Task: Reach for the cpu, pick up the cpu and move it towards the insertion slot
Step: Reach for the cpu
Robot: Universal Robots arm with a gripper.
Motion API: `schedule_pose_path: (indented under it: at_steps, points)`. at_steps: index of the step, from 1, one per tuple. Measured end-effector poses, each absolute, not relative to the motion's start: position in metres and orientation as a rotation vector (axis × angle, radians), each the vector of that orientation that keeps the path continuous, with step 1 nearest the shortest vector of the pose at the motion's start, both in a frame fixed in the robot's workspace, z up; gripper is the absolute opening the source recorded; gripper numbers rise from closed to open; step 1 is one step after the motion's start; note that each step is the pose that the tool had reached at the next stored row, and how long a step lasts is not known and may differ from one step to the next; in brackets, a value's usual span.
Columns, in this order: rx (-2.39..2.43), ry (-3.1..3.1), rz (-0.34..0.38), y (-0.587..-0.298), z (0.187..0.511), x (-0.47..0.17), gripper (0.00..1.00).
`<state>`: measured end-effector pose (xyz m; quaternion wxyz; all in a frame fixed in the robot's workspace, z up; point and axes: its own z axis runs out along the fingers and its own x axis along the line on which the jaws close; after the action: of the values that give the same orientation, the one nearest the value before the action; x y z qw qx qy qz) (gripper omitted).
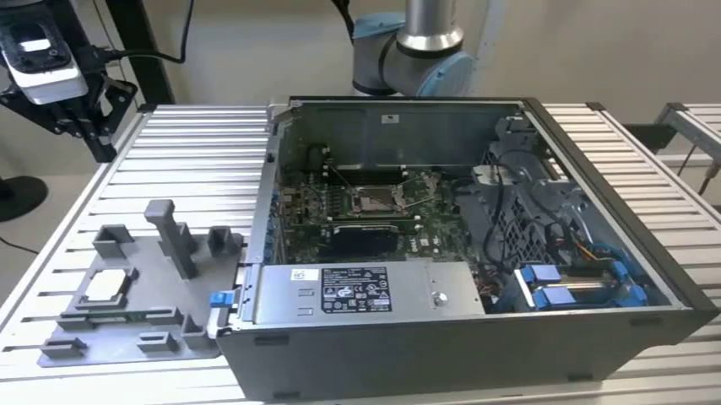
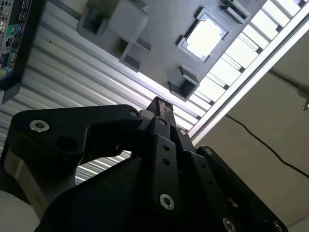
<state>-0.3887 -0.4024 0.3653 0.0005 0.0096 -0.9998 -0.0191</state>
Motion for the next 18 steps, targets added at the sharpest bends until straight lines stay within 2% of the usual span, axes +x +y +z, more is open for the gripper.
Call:
schedule_pose_path:
  at_steps: [12,18]
  points:
    - [0.03,-3.142,-0.06,-0.404,0.36,-0.426,0.0]
    - [0.03,-3.141,-0.06,-0.414,0.358,-0.431,0.0]
